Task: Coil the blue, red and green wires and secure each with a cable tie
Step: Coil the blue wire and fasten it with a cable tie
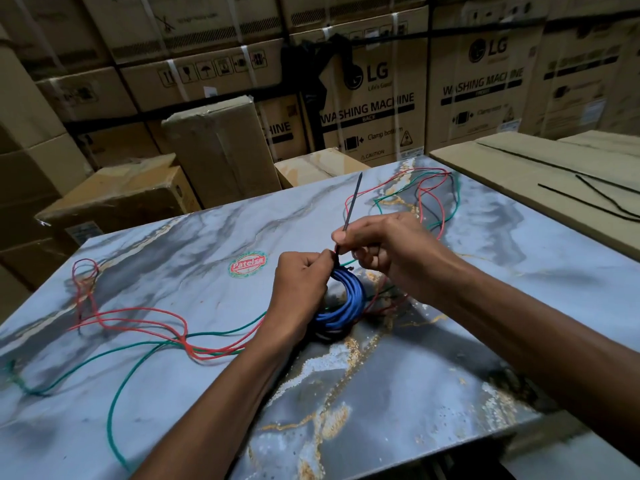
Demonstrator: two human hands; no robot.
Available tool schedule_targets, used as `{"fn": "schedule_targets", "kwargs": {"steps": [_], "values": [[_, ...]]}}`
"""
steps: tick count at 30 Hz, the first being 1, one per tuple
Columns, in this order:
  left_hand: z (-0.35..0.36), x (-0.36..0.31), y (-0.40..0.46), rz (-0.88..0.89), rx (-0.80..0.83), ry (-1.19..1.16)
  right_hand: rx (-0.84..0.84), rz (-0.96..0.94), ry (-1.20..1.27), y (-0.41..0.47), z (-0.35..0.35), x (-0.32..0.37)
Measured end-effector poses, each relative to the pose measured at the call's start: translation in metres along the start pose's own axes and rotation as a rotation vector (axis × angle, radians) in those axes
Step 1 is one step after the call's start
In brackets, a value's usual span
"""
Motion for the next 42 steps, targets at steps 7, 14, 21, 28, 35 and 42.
{"fn": "schedule_targets", "kwargs": {"steps": [7, 14, 21, 28, 35, 42], "values": [[0.006, -0.014, -0.005, 0.007, 0.012, -0.17, 0.077, -0.032, 0.134, -0.006, 0.005, 0.011], [-0.022, -0.01, -0.003, -0.116, -0.267, -0.358, 0.156, -0.204, -0.279, -0.014, 0.019, 0.002], [-0.028, -0.003, 0.002, -0.147, -0.266, -0.444, 0.179, -0.161, -0.313, -0.01, 0.021, -0.017], [-0.019, -0.007, 0.005, -0.139, -0.132, -0.556, 0.151, -0.011, -0.021, -0.001, 0.01, -0.024], [-0.014, -0.009, 0.004, -0.059, 0.088, -0.347, 0.028, -0.065, 0.011, 0.003, -0.011, -0.014], [-0.021, -0.011, 0.0, -0.045, 0.021, -0.343, 0.017, -0.138, -0.163, -0.001, -0.008, -0.011]]}}
Point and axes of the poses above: each hand's wrist, its own y-axis towards the middle knuckle, its own z-axis out of the palm, x = y × z, the point moved 6 cm from there along y, towards the middle knuckle, and after that the axes turned 2 degrees about -z, right-handed, at the moved point
